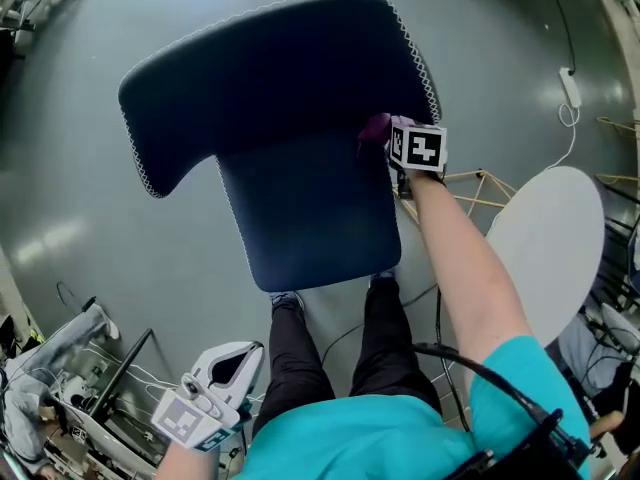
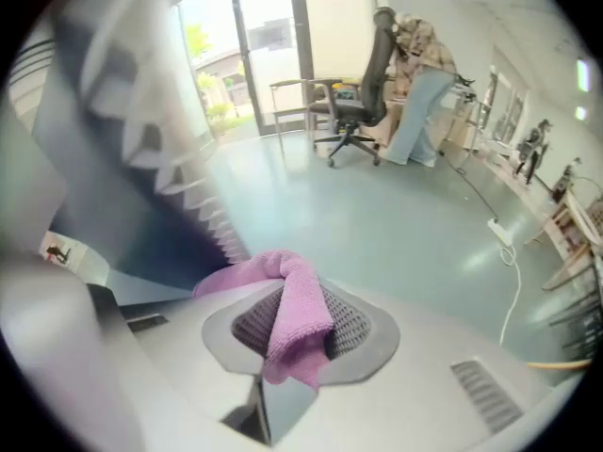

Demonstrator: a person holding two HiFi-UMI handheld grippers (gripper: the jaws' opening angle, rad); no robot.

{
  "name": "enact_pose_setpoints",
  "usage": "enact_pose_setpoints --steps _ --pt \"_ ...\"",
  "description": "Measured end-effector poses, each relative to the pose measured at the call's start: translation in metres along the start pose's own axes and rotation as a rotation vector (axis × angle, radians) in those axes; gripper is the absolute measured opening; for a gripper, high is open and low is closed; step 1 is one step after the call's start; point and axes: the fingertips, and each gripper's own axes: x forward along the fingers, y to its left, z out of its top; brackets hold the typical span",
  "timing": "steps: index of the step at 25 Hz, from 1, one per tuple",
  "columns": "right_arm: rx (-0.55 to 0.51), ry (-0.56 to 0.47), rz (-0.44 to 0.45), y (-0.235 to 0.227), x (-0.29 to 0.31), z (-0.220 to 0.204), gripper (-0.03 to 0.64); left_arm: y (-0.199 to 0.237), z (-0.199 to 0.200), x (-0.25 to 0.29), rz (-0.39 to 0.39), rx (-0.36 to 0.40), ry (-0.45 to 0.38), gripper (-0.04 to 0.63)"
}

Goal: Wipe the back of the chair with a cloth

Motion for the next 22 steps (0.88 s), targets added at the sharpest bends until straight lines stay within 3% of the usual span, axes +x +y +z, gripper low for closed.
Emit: enact_pose_setpoints --steps 2,4,8,11,14,18,22 --pt "-0.058 -0.002 -0.044 -0.03 -0.008 0.009 0.087 -0.015 0.012 0.017 -0.013 0.03 0.01 0.003" --pt "-0.109 -0.003 -0.021 -0.037 -0.028 0.015 0.087 -0.035 0.025 0.028 -0.018 0.049 0.008 0.003" --pt "-0.141 -0.005 0.104 -0.033 -0.093 0.009 0.087 -0.088 0.062 0.041 -0.011 0.094 -0.008 0.003" --pt "-0.234 -0.036 0.227 -0.02 -0.155 0.013 0.087 -0.12 0.096 0.041 0.019 0.121 -0.068 0.003" --pt "-0.323 -0.065 0.333 0.002 -0.228 0.022 0.087 -0.143 0.123 0.02 0.059 0.101 -0.137 0.003" --pt "-0.428 -0.114 0.42 0.023 -0.307 0.033 0.087 -0.172 0.148 -0.009 0.1 0.094 -0.209 0.003" --pt "-0.464 -0.157 0.489 0.034 -0.369 0.042 0.087 -0.199 0.165 -0.036 0.131 0.106 -0.269 0.003"
